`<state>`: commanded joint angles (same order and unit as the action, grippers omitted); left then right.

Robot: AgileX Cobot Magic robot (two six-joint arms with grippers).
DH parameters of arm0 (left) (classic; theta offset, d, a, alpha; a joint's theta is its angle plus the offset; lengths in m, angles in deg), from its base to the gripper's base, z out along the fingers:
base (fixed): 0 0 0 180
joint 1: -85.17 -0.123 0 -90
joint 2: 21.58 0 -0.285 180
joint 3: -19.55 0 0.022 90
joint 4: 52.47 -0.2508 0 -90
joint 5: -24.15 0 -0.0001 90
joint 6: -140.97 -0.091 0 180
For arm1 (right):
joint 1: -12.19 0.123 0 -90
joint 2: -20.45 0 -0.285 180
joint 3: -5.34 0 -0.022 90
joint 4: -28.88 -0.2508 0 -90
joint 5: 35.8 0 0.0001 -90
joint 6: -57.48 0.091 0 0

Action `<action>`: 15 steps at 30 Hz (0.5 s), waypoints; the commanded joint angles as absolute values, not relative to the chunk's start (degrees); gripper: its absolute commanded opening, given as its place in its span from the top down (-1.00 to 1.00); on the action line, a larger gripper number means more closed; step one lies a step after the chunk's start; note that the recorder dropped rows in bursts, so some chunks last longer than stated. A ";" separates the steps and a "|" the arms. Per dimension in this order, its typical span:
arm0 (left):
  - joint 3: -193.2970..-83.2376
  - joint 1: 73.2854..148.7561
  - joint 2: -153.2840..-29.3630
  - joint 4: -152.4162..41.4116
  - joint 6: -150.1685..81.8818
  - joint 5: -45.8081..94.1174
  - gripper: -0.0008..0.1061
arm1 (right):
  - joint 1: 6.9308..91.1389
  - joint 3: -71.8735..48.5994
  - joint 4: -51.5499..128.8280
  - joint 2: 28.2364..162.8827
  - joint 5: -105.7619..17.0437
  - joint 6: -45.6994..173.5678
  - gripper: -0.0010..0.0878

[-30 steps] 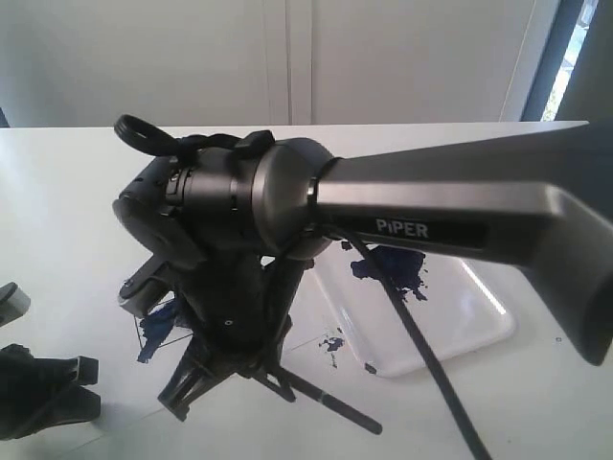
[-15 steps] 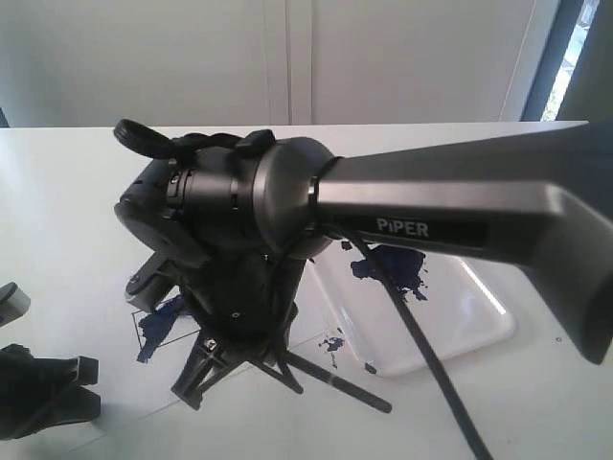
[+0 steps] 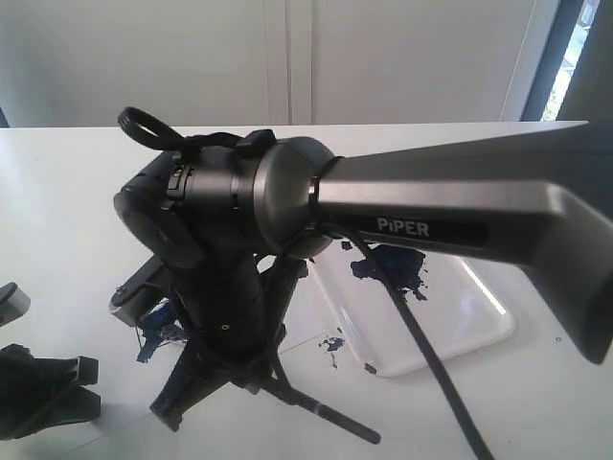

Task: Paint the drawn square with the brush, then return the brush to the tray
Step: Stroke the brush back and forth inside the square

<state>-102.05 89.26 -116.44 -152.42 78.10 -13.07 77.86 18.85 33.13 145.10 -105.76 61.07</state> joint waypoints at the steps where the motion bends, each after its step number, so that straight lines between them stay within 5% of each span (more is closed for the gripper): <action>1: -102.05 89.26 -116.44 -152.42 78.10 -13.07 0.99 | 77.86 18.85 33.13 145.10 -105.76 60.94 0.98; 15: -102.05 89.26 -116.44 -152.42 78.10 -13.07 0.99 | 77.86 18.85 43.54 145.10 -105.76 65.99 0.98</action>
<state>-102.05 89.26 -116.44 -152.42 78.10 -13.07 77.86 18.85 43.54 145.10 -105.76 65.99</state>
